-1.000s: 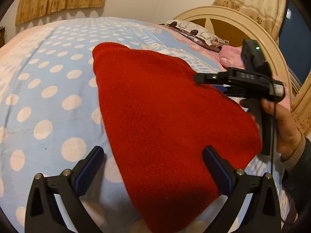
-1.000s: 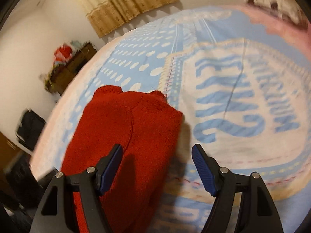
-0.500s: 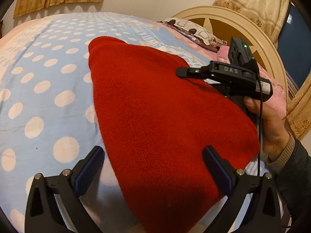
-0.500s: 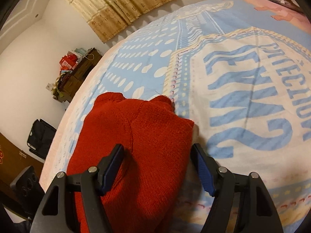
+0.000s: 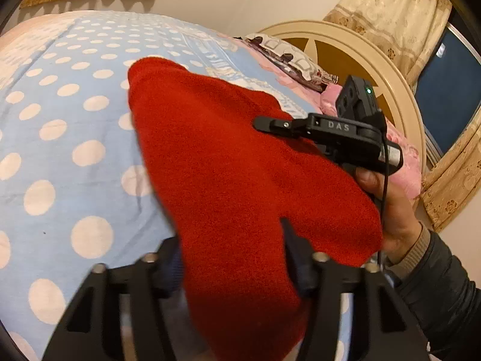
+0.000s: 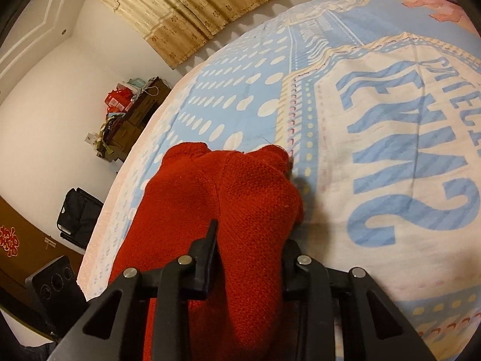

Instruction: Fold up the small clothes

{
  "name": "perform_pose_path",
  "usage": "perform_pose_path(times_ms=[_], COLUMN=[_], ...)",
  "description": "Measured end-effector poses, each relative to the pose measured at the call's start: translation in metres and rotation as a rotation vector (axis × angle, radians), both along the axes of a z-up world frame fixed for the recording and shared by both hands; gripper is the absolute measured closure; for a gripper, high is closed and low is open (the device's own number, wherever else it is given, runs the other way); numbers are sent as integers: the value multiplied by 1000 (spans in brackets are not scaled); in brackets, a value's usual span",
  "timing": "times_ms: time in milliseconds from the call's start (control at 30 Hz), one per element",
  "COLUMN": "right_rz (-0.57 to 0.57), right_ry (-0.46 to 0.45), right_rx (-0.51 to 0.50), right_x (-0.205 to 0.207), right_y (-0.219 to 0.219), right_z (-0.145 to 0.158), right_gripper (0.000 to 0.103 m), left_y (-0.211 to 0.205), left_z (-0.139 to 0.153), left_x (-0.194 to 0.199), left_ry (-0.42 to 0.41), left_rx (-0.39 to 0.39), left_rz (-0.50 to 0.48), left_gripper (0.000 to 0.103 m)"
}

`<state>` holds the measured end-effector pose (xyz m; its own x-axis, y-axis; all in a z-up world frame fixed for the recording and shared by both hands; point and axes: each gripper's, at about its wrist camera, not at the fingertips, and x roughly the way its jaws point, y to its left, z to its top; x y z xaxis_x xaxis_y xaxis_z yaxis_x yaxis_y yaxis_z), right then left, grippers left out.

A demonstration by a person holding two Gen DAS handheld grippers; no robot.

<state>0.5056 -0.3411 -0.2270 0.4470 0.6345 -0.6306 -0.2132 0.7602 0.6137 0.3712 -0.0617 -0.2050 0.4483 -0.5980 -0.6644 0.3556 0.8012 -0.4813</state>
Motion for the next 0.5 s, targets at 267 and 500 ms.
perform_pose_path(times_ms=[267,500], right_rz=[27,111], right_ry=[-57,-74], right_rx=[32,61], right_x=[-11,-24], right_y=[16,68], right_z=[29,44], right_gripper=[73,73], left_y=[6,33], left_z=[25,47], left_x=[-19,-45], left_ry=[-37,-72], left_rx=[56,128], left_rz=[9,42], left_gripper=[59,59])
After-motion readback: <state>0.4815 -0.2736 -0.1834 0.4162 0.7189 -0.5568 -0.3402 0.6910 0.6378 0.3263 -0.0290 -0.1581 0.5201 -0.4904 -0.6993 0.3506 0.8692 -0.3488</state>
